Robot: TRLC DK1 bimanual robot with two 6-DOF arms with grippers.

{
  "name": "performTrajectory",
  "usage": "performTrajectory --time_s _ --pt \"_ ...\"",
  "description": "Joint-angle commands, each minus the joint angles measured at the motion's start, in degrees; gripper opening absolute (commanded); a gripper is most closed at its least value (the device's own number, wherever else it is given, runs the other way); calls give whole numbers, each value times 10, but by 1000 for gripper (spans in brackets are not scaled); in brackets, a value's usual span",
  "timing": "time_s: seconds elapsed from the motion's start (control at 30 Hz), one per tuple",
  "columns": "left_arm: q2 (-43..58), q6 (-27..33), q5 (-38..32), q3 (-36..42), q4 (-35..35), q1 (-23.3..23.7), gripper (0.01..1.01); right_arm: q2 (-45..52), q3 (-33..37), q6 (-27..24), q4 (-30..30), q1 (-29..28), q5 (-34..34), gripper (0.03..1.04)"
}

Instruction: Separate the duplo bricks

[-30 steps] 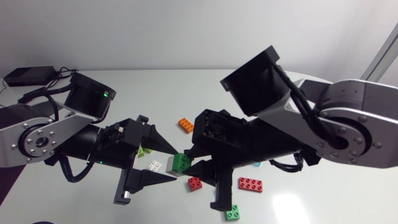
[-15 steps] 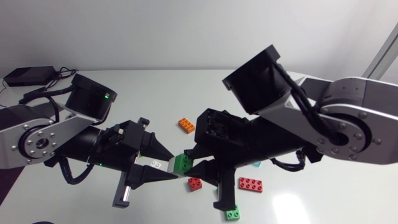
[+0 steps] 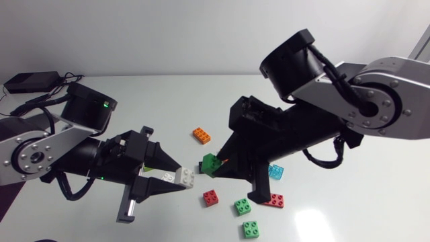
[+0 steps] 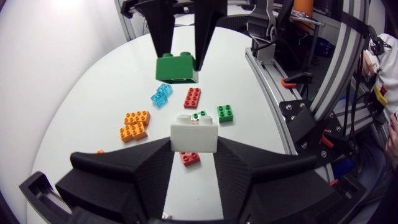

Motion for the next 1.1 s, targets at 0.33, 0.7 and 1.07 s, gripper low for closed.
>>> performTrajectory --time_s 0.33,0.7,1.07 --pt "12 -30 15 -40 55 53 316 18 -122 -71 -17 95 155 179" --pt "27 -35 16 -96 103 66 316 117 -153 -64 43 164 218 180" --pt "73 -20 16 -136 140 79 316 138 -155 -66 45 173 244 190"
